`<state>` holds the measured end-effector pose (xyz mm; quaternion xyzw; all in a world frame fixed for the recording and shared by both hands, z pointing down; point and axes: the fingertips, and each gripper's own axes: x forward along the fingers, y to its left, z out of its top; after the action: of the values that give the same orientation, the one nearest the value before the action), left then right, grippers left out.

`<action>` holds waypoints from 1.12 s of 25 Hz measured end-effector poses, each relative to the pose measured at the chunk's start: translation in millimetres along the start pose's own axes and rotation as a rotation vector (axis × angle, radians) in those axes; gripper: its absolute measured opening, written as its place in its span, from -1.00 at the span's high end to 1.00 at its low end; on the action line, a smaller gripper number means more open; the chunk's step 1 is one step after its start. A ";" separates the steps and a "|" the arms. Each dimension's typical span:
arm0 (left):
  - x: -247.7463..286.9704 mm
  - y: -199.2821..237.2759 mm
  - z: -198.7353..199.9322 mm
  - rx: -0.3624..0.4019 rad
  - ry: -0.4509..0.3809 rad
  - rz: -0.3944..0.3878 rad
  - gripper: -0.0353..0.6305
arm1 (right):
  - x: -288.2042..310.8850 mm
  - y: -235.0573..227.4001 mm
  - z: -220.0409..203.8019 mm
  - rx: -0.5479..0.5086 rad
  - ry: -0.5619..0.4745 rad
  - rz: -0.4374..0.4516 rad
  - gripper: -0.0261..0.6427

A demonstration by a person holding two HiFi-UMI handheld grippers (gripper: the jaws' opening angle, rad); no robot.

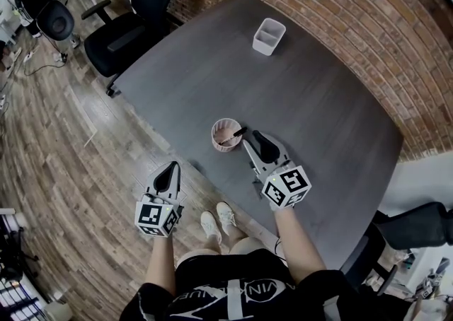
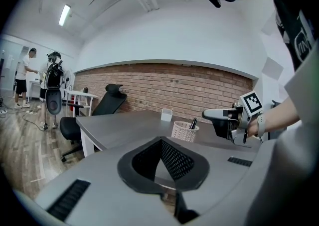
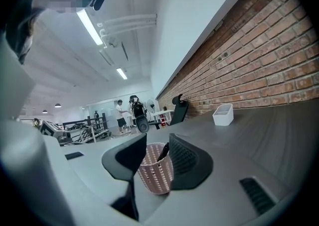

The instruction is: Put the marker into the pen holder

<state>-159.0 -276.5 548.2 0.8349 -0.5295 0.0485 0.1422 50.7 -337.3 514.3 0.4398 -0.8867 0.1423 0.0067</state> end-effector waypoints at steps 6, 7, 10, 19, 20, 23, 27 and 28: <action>-4.9 4.1 11.8 0.023 -0.026 0.015 0.85 | -10.7 4.9 8.2 -0.015 -0.006 0.002 0.75; -5.6 3.6 15.6 0.022 -0.030 0.017 0.85 | -12.4 6.2 10.2 -0.015 -0.009 0.005 0.76; -8.5 3.6 25.7 0.028 -0.046 0.021 0.85 | -17.7 9.7 15.6 -0.013 -0.008 0.011 0.79; -14.8 -3.3 49.0 0.031 -0.063 0.027 0.85 | -31.0 18.3 23.6 0.003 -0.004 0.039 0.83; -15.8 -3.8 50.2 0.032 -0.063 0.029 0.85 | -32.3 19.3 24.2 0.005 -0.006 0.042 0.83; -18.2 -6.0 54.7 0.036 -0.070 0.034 0.85 | -36.1 23.3 27.7 0.006 -0.010 0.049 0.84; -21.6 -7.8 58.8 0.042 -0.075 0.040 0.85 | -39.8 28.3 30.6 -0.008 -0.016 0.053 0.84; -22.7 -7.7 59.9 0.043 -0.077 0.043 0.85 | -40.6 29.4 31.1 -0.015 -0.016 0.054 0.84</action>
<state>-166.1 -271.0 484.3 0.8275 -0.5511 0.0305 0.1027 56.1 -296.9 471.6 0.4167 -0.8994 0.1320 -0.0009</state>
